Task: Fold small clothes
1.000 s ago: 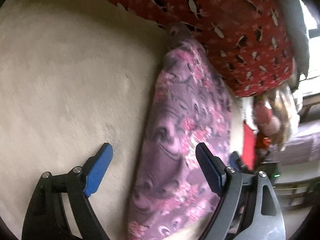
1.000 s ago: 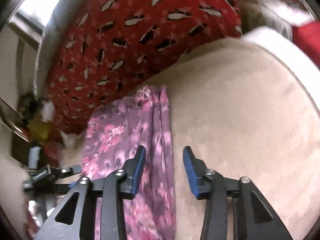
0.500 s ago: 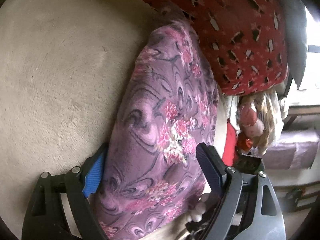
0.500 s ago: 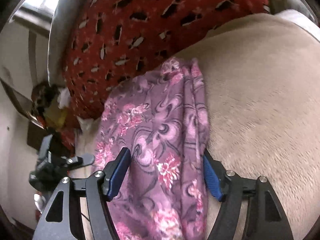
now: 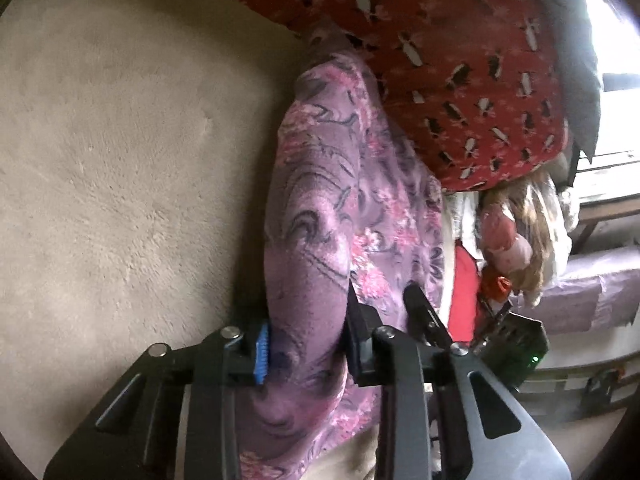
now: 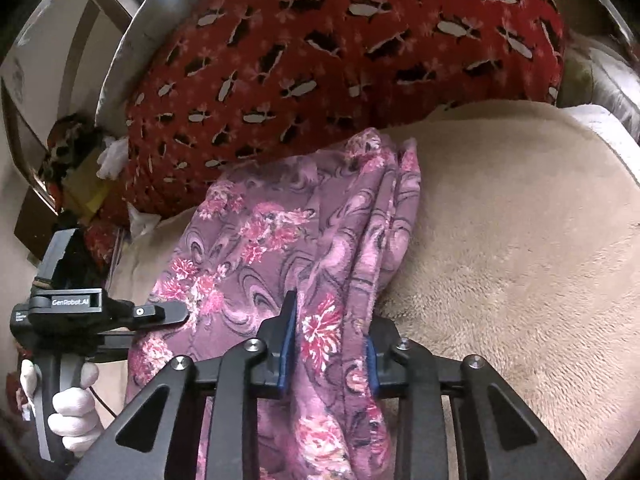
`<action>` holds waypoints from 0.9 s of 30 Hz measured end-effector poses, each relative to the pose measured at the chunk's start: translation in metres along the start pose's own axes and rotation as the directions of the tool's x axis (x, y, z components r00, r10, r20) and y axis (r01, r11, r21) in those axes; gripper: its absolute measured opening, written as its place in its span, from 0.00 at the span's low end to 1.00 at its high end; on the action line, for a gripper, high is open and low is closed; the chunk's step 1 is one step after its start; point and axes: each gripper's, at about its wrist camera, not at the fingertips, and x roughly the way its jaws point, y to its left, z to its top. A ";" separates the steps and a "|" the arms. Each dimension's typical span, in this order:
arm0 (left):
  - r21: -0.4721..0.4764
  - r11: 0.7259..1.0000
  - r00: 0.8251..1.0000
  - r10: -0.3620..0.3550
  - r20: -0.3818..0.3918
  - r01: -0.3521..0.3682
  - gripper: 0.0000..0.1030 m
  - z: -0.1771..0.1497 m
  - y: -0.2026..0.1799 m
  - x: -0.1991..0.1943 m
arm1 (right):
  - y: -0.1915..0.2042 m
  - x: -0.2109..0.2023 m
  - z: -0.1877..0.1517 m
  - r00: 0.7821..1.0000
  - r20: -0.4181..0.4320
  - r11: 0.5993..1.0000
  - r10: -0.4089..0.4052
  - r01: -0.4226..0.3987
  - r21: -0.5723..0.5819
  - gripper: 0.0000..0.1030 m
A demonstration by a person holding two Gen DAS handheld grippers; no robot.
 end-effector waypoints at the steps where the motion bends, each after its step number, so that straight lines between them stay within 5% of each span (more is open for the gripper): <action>1: 0.006 1.000 1.000 -0.003 -0.001 0.003 0.25 -0.001 -0.001 -0.002 | 0.001 -0.002 0.000 1.000 0.002 1.000 -0.003 0.003 0.002 0.26; 16: 0.038 0.998 0.998 -0.049 0.044 0.048 0.24 -0.034 0.004 -0.060 | 0.049 -0.043 -0.021 0.999 0.034 1.000 0.011 -0.010 -0.023 0.24; 27: -0.023 1.000 0.995 -0.008 0.101 0.011 0.24 -0.091 0.061 -0.124 | 0.113 -0.052 -0.075 0.994 -0.015 0.994 0.106 -0.106 -0.017 0.24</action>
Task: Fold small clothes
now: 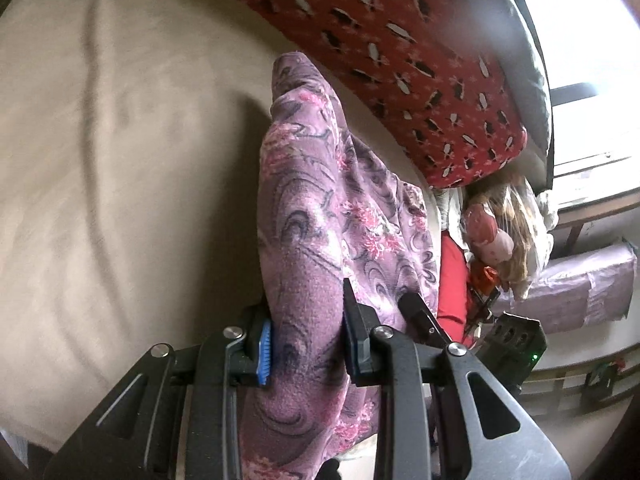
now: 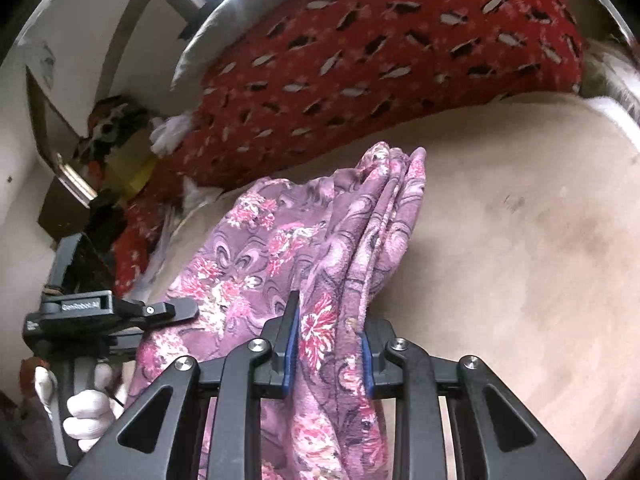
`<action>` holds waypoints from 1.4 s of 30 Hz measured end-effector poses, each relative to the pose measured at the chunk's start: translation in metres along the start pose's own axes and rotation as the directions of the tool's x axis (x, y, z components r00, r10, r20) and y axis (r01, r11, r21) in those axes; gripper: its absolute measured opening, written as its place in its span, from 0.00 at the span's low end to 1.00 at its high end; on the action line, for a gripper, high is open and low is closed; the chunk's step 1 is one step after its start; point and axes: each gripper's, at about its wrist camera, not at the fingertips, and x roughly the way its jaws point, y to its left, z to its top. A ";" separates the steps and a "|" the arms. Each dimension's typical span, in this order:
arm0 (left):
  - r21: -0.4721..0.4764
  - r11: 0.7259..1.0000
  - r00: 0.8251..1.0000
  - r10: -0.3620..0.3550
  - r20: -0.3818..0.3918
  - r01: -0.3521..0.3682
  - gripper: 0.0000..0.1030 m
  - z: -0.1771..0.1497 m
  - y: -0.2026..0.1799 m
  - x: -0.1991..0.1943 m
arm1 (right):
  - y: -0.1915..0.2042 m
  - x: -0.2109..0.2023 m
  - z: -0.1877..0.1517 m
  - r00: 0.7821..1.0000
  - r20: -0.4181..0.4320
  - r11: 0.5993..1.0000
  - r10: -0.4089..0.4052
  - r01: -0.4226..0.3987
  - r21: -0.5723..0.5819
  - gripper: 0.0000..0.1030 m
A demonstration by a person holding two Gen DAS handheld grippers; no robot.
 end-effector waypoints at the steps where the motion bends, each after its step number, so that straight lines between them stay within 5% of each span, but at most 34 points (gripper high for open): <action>1: -0.008 1.000 1.000 0.004 -0.003 -0.004 0.24 -0.007 0.008 -0.004 | 0.005 0.001 -0.008 1.000 -0.009 1.000 0.016 -0.016 0.003 0.24; 12: -0.072 0.996 0.997 0.057 -0.047 -0.060 0.33 -0.034 0.058 0.005 | -0.021 0.024 -0.065 0.997 -0.072 0.987 0.020 -0.008 0.163 0.31; 18: 0.030 0.993 0.991 0.116 0.067 -0.118 0.37 -0.019 0.037 -0.022 | -0.020 0.006 -0.051 0.997 -0.036 0.988 -0.068 0.072 0.135 0.35; 27: 0.174 0.944 0.957 0.258 0.131 -0.279 0.44 0.039 -0.009 0.014 | 0.014 0.036 0.007 0.991 0.016 0.989 -0.130 0.131 -0.069 0.32; 33: 0.232 0.867 0.896 0.411 0.169 -0.441 0.53 0.064 -0.009 0.059 | 0.008 0.071 0.020 0.984 -0.010 0.975 -0.177 0.174 -0.136 0.16; 37: 0.147 0.916 0.926 0.358 0.122 -0.374 0.73 0.075 0.018 0.076 | -0.019 0.089 0.014 0.983 -0.036 0.981 -0.179 0.176 -0.086 0.05; 42: 0.147 0.919 0.930 0.352 0.102 -0.365 0.72 0.076 0.020 0.067 | -0.024 0.088 0.015 0.988 -0.030 0.986 -0.152 0.149 -0.080 0.04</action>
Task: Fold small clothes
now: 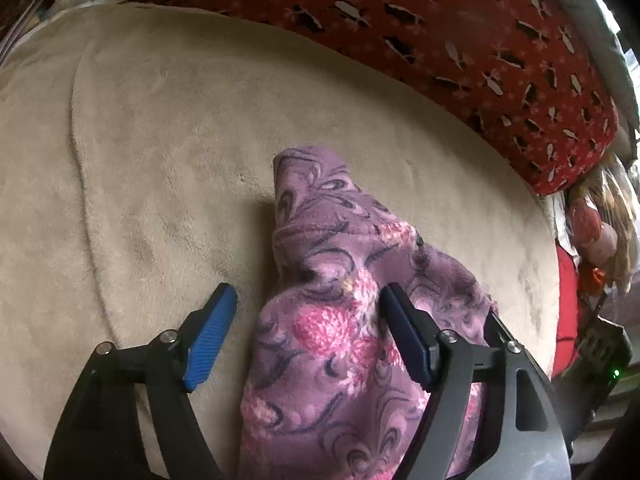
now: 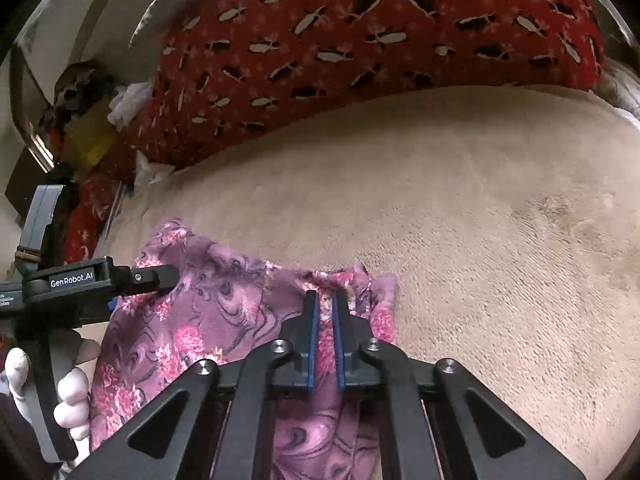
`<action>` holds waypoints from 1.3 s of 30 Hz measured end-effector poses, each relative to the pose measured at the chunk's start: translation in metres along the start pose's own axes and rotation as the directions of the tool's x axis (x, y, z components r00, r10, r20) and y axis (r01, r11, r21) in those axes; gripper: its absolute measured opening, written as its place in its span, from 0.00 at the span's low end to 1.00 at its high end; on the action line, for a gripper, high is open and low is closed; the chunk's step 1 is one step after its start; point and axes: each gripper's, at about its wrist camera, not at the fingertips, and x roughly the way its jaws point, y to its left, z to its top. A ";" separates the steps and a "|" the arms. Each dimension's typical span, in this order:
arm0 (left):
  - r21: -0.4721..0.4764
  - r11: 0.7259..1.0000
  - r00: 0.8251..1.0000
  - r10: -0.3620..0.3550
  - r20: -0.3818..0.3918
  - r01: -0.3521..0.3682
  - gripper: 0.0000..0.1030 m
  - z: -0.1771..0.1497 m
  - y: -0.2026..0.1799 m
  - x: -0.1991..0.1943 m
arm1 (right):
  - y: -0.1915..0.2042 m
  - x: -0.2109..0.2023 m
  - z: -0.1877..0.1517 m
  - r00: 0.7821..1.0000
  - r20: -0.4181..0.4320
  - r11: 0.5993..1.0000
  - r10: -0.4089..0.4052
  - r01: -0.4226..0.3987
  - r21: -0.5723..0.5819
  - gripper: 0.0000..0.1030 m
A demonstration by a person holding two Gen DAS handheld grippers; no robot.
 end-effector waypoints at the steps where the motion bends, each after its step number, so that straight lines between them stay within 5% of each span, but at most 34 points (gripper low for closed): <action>1: -0.008 1.000 1.000 -0.009 -0.002 0.009 0.72 -0.002 0.005 -0.008 | 0.000 -0.003 0.002 1.000 -0.008 1.000 0.000 0.000 0.005 0.04; 4: 0.014 1.000 0.999 -0.021 0.042 0.021 0.72 -0.022 0.014 -0.041 | 0.005 -0.025 0.002 1.000 -0.001 1.000 0.006 -0.006 -0.008 0.13; 8: 0.040 0.999 0.998 0.000 0.062 -0.003 0.72 -0.066 0.030 -0.060 | 0.020 -0.059 -0.020 0.995 0.011 0.992 0.103 -0.102 -0.079 0.13; 12: 0.033 0.999 0.999 0.030 0.009 -0.031 0.76 -0.094 0.035 -0.038 | 0.020 -0.044 -0.055 0.998 -0.067 0.992 0.010 -0.019 -0.127 0.09; 15: 0.053 0.998 0.999 0.037 0.012 -0.037 0.75 -0.102 0.030 -0.060 | 0.017 -0.054 -0.056 0.998 -0.055 0.997 -0.004 0.000 -0.073 0.14; 20: 0.087 0.995 0.998 0.044 0.036 -0.047 0.75 -0.138 0.036 -0.083 | 0.034 -0.091 -0.075 0.996 -0.063 0.989 0.066 -0.074 -0.130 0.14; 24: 0.053 0.997 0.998 0.053 -0.024 -0.052 0.76 -0.156 0.048 -0.070 | 0.031 -0.074 -0.104 0.987 -0.156 0.983 -0.044 0.015 -0.183 0.20; 27: 0.070 0.996 0.999 0.048 0.016 -0.049 0.76 -0.171 0.050 -0.093 | 0.026 -0.096 -0.105 0.991 -0.134 0.992 -0.021 0.004 -0.124 0.26; 29: 0.107 0.990 0.996 0.088 0.020 -0.090 0.76 -0.181 0.050 -0.092 | 0.030 -0.110 -0.114 0.991 -0.133 0.987 -0.011 -0.011 -0.163 0.25; 32: 0.131 0.982 0.990 0.140 -0.023 -0.136 0.77 -0.197 0.055 -0.077 | 0.028 -0.100 -0.138 0.974 -0.201 0.971 -0.106 0.058 -0.232 0.30; 37: 0.182 0.963 0.980 0.192 0.052 -0.198 0.76 -0.223 0.052 -0.102 | 0.026 -0.117 -0.145 0.973 -0.186 0.976 -0.136 0.100 -0.194 0.35; 39: 0.204 0.947 0.967 0.232 0.105 -0.249 0.76 -0.234 0.053 -0.114 | 0.038 -0.124 -0.147 0.960 -0.180 0.951 -0.216 0.166 -0.260 0.41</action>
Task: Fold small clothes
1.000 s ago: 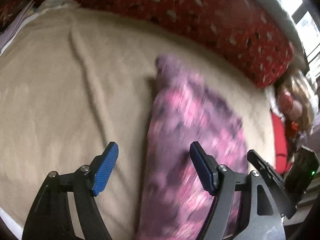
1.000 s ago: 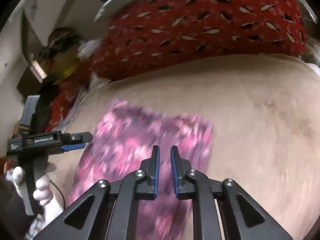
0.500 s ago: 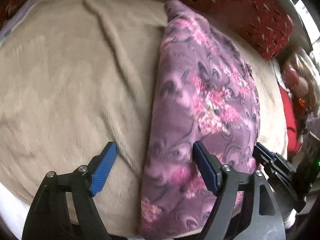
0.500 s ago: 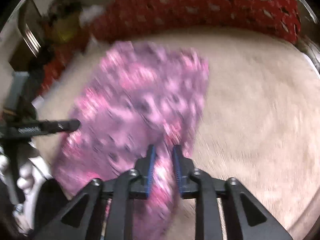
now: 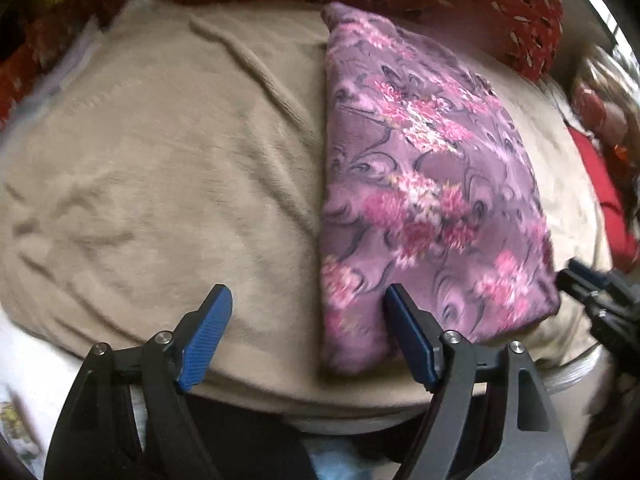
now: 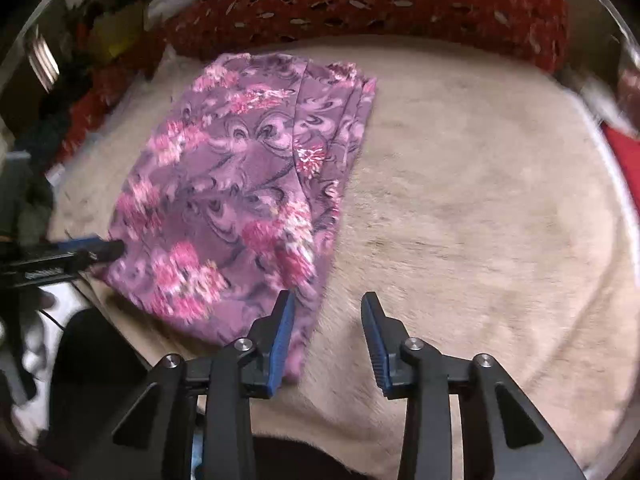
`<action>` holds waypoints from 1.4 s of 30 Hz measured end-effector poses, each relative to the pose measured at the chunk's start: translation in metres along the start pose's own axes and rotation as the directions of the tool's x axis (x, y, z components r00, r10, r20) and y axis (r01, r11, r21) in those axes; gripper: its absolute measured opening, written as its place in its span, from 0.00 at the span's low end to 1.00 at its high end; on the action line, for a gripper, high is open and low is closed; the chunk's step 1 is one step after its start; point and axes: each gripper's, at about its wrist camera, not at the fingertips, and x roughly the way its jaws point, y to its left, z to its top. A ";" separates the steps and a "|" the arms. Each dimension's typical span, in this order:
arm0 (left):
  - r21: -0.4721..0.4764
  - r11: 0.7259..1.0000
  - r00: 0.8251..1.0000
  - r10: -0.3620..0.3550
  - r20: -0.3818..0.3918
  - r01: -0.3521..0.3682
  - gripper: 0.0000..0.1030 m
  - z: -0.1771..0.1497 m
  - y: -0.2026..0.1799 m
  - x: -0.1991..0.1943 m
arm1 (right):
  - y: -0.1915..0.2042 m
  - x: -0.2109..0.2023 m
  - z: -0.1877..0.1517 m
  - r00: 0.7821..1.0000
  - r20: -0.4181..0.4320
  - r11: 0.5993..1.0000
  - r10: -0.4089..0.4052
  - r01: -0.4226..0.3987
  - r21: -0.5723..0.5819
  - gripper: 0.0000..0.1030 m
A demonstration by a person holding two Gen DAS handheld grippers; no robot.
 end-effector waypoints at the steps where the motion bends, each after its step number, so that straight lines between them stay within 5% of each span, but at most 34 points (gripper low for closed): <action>1: 0.006 1.000 1.000 0.020 0.017 -0.020 0.76 -0.006 0.000 -0.005 | 0.006 -0.003 -0.001 1.000 -0.004 1.000 -0.024 0.024 -0.020 0.46; 3: 0.010 0.999 0.998 0.051 0.044 -0.052 0.76 -0.015 0.010 -0.013 | 0.011 -0.014 -0.003 0.998 0.000 0.997 -0.067 0.067 -0.046 0.70; 4: 0.011 0.998 0.997 0.061 0.055 -0.062 0.76 -0.021 0.012 -0.018 | 0.014 -0.022 -0.005 0.996 0.010 0.995 -0.089 0.090 -0.050 0.73; 13: 0.050 0.989 0.985 0.134 0.112 -0.140 0.76 -0.021 -0.011 -0.024 | 0.039 -0.077 -0.017 0.969 0.124 0.950 -0.216 0.237 -0.203 0.81; 16: 0.043 0.990 0.983 0.131 0.128 -0.137 0.76 -0.023 -0.017 -0.028 | 0.048 -0.091 -0.020 0.925 0.216 0.878 -0.312 0.368 -0.307 0.87; 19: 0.030 0.992 0.984 0.115 0.133 -0.120 0.76 -0.025 -0.024 -0.030 | 0.058 -0.091 -0.034 0.830 0.346 0.745 -0.437 0.550 -0.377 0.91; 21: 0.029 0.994 0.985 0.104 0.134 -0.109 0.76 -0.027 -0.028 -0.030 | 0.060 -0.084 -0.044 0.802 0.380 0.712 -0.460 0.590 -0.382 0.91; 26: 0.047 0.995 0.986 0.083 0.145 -0.091 0.76 -0.032 -0.036 -0.037 | 0.054 -0.069 -0.060 0.911 0.284 0.902 -0.298 0.367 -0.229 0.91; 28: 0.049 0.995 0.986 0.075 0.147 -0.083 0.76 -0.034 -0.038 -0.040 | 0.056 -0.066 -0.063 0.932 0.263 0.937 -0.251 0.302 -0.174 0.90; 35: 0.052 0.997 0.987 0.050 0.155 -0.059 0.76 -0.040 -0.040 -0.045 | 0.060 -0.074 -0.058 0.950 0.267 0.984 -0.163 0.177 -0.028 0.91; 42: 0.079 0.996 0.986 0.017 0.167 -0.031 0.76 -0.044 -0.043 -0.051 | 0.056 -0.079 -0.060 0.946 0.255 0.979 -0.199 0.200 0.022 0.91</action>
